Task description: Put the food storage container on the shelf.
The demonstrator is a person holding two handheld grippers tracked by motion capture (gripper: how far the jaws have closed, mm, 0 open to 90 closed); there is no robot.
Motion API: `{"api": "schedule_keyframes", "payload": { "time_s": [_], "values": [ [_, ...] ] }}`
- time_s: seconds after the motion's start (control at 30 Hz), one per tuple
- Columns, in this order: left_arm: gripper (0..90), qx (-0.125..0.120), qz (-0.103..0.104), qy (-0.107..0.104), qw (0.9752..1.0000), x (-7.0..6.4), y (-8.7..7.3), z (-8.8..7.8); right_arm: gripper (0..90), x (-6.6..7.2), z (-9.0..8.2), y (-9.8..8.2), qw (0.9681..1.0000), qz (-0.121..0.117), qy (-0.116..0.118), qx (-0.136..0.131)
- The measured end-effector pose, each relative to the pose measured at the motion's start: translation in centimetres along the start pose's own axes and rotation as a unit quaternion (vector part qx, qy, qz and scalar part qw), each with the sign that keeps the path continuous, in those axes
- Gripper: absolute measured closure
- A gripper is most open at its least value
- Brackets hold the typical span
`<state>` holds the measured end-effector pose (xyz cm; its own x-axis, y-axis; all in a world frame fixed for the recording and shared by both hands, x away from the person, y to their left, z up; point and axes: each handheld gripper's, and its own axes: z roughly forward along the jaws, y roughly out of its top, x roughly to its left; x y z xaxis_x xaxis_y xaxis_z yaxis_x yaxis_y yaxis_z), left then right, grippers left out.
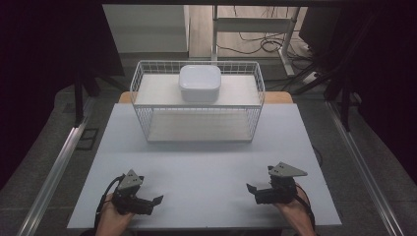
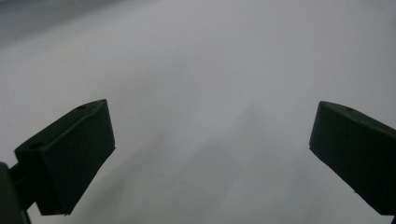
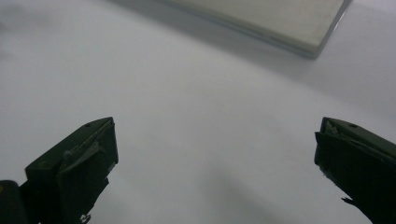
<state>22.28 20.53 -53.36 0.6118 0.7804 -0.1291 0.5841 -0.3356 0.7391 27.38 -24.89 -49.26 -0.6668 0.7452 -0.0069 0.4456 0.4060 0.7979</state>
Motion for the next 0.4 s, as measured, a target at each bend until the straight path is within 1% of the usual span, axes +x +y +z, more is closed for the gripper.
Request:
{"api": "schedule_keyframes", "payload": {
  "time_s": [0.07, 0.1, 0.13, 0.17, 0.2, 0.23, 0.27, 0.3, 0.4],
  "values": [
    [0.0, 0.011, -0.006, -0.003, 0.9999, 0.1, -0.3, 0.2, 0.0, 0.0, 0.0, -0.4, 1.0000, 0.000, -0.001, 0.010],
    [0.0, 0.022, -0.013, -0.008, 0.9996, 0.2, -0.5, 0.4, 0.0, 0.1, 0.1, -1.0, 0.9997, -0.003, -0.004, 0.025],
    [0.0, 0.022, -0.013, -0.008, 0.9996, 0.2, -0.5, 0.4, 0.0, 0.1, 0.1, -1.0, 0.9997, -0.003, -0.004, 0.025],
    [0.0, 0.026, -0.015, -0.009, 0.9995, 0.3, -0.6, 0.5, 0.0, 0.2, 0.2, -1.3, 0.9994, -0.003, -0.005, 0.033],
    [0.0, 0.033, -0.015, -0.011, 0.9993, 0.3, -0.6, 0.6, 0.0, 0.2, 0.2, -1.5, 0.9990, -0.005, -0.006, 0.043],
    [0.0, 0.039, -0.014, -0.011, 0.9991, 0.3, -0.7, 0.7, 0.0, 0.2, 0.3, -1.9, 0.9981, -0.003, -0.006, 0.062],
    [0.0, 0.039, -0.014, -0.011, 0.9991, 0.3, -0.7, 0.7, 0.0, 0.2, 0.3, -1.9, 0.9981, -0.003, -0.006, 0.062],
    [0.0, 0.045, -0.014, -0.013, 0.9988, 0.3, -0.7, 0.9, 0.0, 0.2, 0.4, -2.2, 0.9972, -0.001, -0.006, 0.074],
    [0.0, 0.049, -0.012, -0.012, 0.9986, 0.2, -0.7, 1.1, 0.0, 0.1, 0.5, -2.3, 0.9968, -0.001, -0.008, 0.080]
  ]
}}
